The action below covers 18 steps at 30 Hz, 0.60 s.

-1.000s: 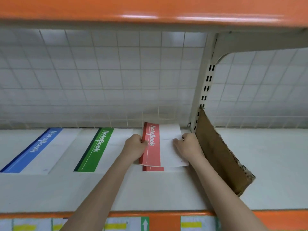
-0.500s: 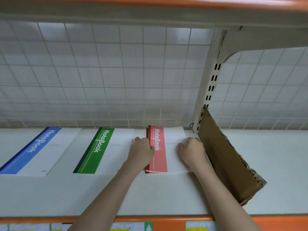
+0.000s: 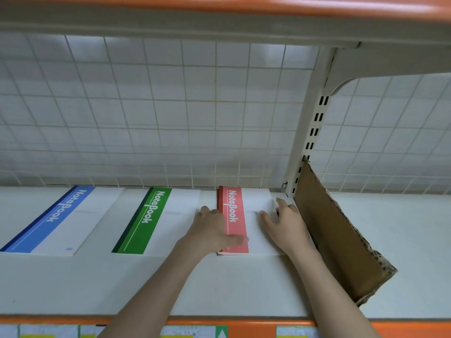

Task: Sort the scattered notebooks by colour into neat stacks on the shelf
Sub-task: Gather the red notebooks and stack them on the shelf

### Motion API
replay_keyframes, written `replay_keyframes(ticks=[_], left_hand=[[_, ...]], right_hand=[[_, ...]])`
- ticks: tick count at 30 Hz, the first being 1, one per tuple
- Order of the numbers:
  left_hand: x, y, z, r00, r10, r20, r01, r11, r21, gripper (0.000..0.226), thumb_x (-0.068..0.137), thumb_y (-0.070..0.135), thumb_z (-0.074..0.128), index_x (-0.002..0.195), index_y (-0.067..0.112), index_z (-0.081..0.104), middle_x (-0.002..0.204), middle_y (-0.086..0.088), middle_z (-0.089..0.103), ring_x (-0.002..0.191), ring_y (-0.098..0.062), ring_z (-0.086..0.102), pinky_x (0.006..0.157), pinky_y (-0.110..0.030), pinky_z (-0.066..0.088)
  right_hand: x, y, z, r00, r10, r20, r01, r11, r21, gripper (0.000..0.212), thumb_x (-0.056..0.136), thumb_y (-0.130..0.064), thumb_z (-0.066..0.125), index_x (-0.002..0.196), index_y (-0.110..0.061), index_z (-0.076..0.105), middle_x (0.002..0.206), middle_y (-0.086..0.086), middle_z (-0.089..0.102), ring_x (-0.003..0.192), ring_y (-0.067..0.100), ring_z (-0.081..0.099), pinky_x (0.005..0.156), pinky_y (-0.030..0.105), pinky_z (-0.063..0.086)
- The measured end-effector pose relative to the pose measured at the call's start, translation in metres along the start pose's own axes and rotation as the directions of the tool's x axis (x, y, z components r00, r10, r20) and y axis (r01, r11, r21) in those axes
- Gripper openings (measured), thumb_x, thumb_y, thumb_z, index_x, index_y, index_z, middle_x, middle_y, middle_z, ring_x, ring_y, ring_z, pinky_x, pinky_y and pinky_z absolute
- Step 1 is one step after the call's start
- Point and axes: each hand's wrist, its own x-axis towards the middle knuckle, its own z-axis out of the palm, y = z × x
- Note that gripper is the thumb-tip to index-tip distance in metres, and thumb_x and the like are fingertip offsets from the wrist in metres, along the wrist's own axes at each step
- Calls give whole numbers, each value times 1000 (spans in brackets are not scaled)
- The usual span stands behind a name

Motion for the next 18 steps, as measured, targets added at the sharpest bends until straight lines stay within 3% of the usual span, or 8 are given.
replay_keyframes(ticks=[2,6,9,14,18], left_hand=[[-7,1,-1,997,13,78,-17,999,47,83,68,64,71,127,12,43,113,-6,40,117,-23,33,94,-30,35],[-13,2,1,993,27,117,-26,1000,-10,106,65,52,80,143,11,21,123,-6,31,123,-21,29,100,-31,37],[-17,3,2,995,49,86,-44,997,-58,103,69,45,78,145,10,19,125,-7,33,124,-21,31,100,-31,38],[-23,3,5,995,101,4,-101,995,13,84,74,44,73,138,9,32,124,-8,43,120,-23,39,99,-33,41],[-26,2,6,991,131,-18,-131,991,37,87,79,44,69,143,6,24,129,-10,41,123,-24,36,101,-32,39]], right_hand=[[-2,0,0,999,-33,-3,33,999,-2,61,89,-43,55,140,-13,38,124,14,54,117,30,50,87,33,43],[-4,-2,-2,999,-45,-23,46,998,53,58,89,-38,56,138,-11,41,126,13,57,119,28,51,90,33,44],[-6,-3,-2,998,-55,-25,56,998,25,54,90,-38,55,136,-12,43,126,11,59,118,27,52,88,33,46],[-6,-3,-1,997,-68,-40,69,997,30,50,91,-34,54,135,-12,45,121,11,62,114,28,54,84,33,46],[-8,-3,-2,997,-45,-56,49,997,59,43,92,-24,52,133,-11,46,105,13,66,100,30,59,77,33,46]])
